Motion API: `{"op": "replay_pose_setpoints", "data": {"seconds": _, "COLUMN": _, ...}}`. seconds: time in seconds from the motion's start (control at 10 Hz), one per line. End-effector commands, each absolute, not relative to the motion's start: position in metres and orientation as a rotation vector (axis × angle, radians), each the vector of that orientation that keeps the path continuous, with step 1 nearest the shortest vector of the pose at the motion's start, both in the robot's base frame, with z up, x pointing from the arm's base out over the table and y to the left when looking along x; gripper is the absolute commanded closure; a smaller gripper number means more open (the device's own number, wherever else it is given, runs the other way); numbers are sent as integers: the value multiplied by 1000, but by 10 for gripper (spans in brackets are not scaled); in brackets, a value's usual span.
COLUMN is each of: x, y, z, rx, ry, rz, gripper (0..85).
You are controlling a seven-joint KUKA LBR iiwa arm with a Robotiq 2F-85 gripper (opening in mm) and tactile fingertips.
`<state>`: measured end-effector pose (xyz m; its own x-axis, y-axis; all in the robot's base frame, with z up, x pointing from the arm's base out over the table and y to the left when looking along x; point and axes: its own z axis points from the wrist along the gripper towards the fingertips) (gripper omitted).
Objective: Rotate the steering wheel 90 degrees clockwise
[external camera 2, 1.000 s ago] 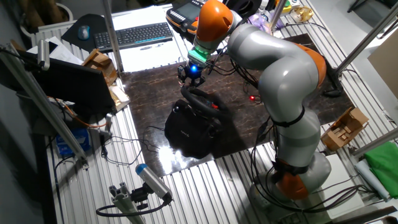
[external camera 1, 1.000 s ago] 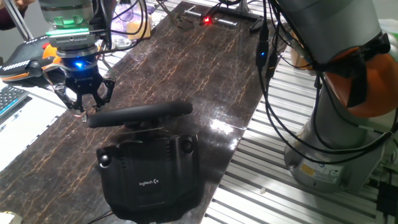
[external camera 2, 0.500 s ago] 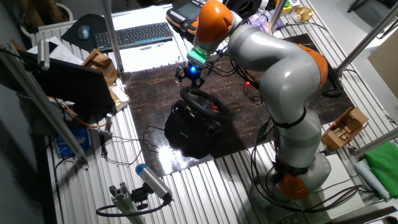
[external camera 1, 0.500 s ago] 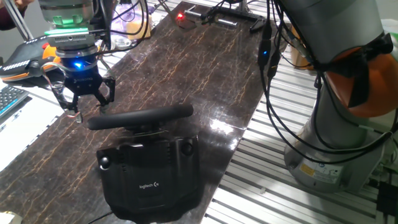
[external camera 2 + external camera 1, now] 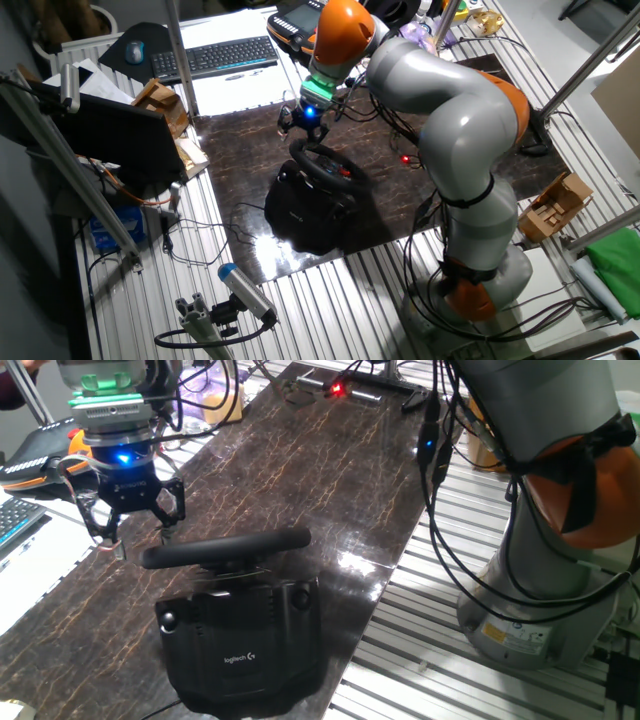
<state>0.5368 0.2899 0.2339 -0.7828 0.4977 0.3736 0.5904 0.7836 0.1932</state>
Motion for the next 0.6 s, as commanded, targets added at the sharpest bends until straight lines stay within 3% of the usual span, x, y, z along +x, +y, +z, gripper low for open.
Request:
{"op": "replay_pose_setpoints", "data": {"seconds": 0.0, "x": 537, "y": 290, "z": 234, "rx": -734, "ry": -2693, "rz": -428, "gripper": 320}}
{"op": "replay_pose_setpoints", "data": {"seconds": 0.1, "x": 537, "y": 290, "z": 233, "rx": -727, "ry": -2693, "rz": -432, "gripper": 420}}
{"op": "replay_pose_setpoints", "data": {"seconds": 0.2, "x": 537, "y": 290, "z": 232, "rx": -723, "ry": -2698, "rz": -423, "gripper": 463}}
{"op": "replay_pose_setpoints", "data": {"seconds": 0.4, "x": 539, "y": 287, "z": 229, "rx": -754, "ry": -2703, "rz": -409, "gripper": 677}}
{"op": "replay_pose_setpoints", "data": {"seconds": 0.5, "x": 541, "y": 285, "z": 227, "rx": -794, "ry": -2700, "rz": -407, "gripper": 733}}
